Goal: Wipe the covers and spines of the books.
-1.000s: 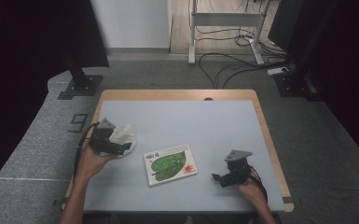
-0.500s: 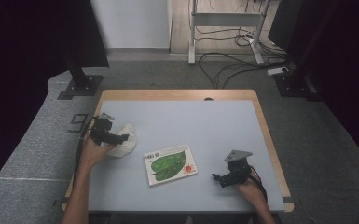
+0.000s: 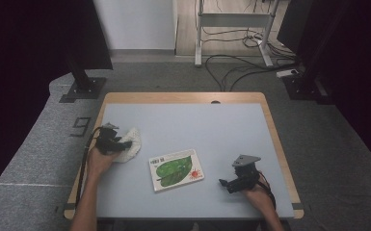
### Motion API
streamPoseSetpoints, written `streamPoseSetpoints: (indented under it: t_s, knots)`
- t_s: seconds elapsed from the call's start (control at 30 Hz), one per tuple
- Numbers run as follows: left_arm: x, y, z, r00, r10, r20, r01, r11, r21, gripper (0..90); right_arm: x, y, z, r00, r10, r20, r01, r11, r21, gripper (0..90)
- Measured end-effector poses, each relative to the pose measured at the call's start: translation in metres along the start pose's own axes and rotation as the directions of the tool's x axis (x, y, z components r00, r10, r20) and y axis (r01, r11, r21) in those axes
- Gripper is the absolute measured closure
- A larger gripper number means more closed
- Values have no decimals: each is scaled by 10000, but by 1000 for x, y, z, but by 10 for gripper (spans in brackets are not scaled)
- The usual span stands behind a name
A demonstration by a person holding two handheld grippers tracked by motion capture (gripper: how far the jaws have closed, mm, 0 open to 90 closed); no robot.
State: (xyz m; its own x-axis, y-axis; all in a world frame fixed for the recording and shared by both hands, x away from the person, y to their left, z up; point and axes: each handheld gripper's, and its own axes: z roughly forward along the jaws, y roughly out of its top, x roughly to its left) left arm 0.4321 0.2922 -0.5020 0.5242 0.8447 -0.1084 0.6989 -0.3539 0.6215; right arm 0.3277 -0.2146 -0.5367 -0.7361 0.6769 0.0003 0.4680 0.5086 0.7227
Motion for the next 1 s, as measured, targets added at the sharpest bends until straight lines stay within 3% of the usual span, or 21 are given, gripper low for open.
streamPoseSetpoints:
  t_s: [0.13,0.23,0.4,0.6,0.8,1.0]
  knots:
    - [-3,-2,-2,9999,130,-59,-131,9998,-158,648,0,0,0,10000,-3,0,3,10000,-2,0]
    - [-3,-1,-5,9998,146,-96,-148,9997,-204,678,0,0,0,10000,-10,9,10,10000,-11,0]
    - [-3,2,-17,10000,46,-77,-50,9987,-502,685,0,0,0,10000,-4,8,4,10000,-12,0]
    - [-6,9,-40,9994,130,327,-105,9971,-756,683,0,0,0,10000,13,9,-13,10000,-21,0]
    - [-15,15,-56,9982,516,310,-484,9940,-980,680,0,0,0,10000,-10,7,10,10000,-23,0]
    - [-25,14,-65,9972,627,407,-586,9939,-939,674,0,0,0,10000,-19,6,19,10000,-31,0]
